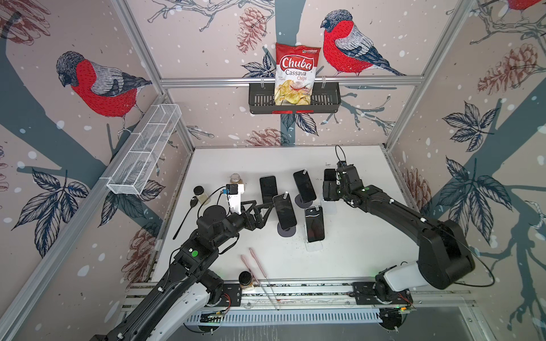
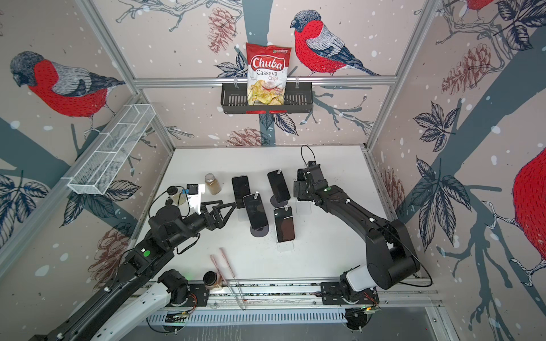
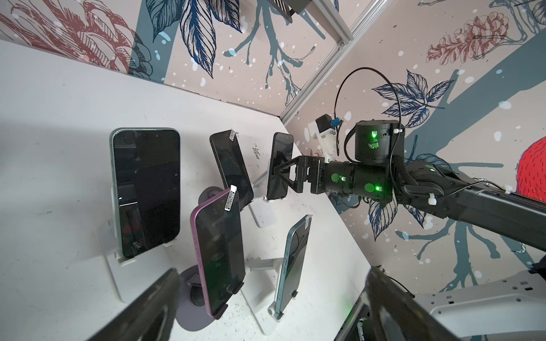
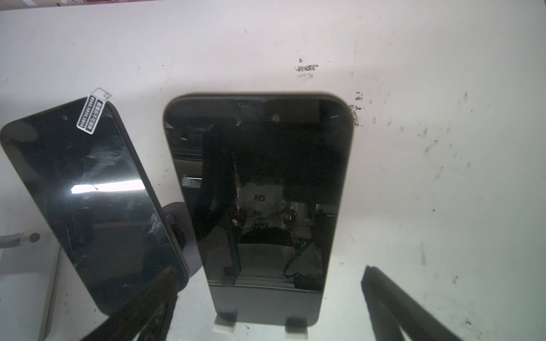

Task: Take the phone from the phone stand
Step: 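Close the right gripper on the top of the black phone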

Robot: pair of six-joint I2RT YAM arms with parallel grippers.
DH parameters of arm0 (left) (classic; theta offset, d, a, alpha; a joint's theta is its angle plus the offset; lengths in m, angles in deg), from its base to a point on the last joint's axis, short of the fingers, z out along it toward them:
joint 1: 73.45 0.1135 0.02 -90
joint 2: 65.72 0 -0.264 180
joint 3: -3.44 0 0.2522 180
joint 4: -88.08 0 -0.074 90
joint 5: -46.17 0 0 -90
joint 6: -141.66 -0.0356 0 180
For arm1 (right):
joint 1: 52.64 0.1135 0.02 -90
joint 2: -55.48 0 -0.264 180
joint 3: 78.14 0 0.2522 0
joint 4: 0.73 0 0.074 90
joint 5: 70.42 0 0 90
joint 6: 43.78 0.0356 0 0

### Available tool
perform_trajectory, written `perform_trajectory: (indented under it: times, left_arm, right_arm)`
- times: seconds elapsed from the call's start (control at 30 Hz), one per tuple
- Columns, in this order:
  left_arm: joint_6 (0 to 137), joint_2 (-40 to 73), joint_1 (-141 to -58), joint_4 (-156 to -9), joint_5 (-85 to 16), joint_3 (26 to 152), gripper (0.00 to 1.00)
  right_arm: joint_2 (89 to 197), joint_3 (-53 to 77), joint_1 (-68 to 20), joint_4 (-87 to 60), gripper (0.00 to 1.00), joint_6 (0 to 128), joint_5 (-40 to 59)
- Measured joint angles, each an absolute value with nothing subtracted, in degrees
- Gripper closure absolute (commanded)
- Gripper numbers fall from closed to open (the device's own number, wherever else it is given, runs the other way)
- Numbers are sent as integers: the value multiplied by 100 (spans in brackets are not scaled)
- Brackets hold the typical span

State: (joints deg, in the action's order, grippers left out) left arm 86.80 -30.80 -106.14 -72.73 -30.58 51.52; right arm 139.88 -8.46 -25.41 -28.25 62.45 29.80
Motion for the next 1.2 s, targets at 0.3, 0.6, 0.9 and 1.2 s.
perform_trajectory:
  times: [0.3,0.6,0.9,1.2]
  left_arm:
    - [8675,-2971,-10616,-7315,-3058,5152,3]
    - [8656,-2968,-10616,-7317,-3068,5152,3]
    - [8614,-2971,-10616,-7319,-3101,5152,3]
    - [8612,-2927,-10616,-7323,-3169,5152,3]
  right_arm:
    - [14106,-590,-2541,-2781,1,6250,3056]
    - [14351,-384,-2543,-2683,1,6265,3185]
    - [14482,-253,-2543,-2650,5,6269,3288]
    - [14631,-231,-2543,-2650,12,6306,3334]
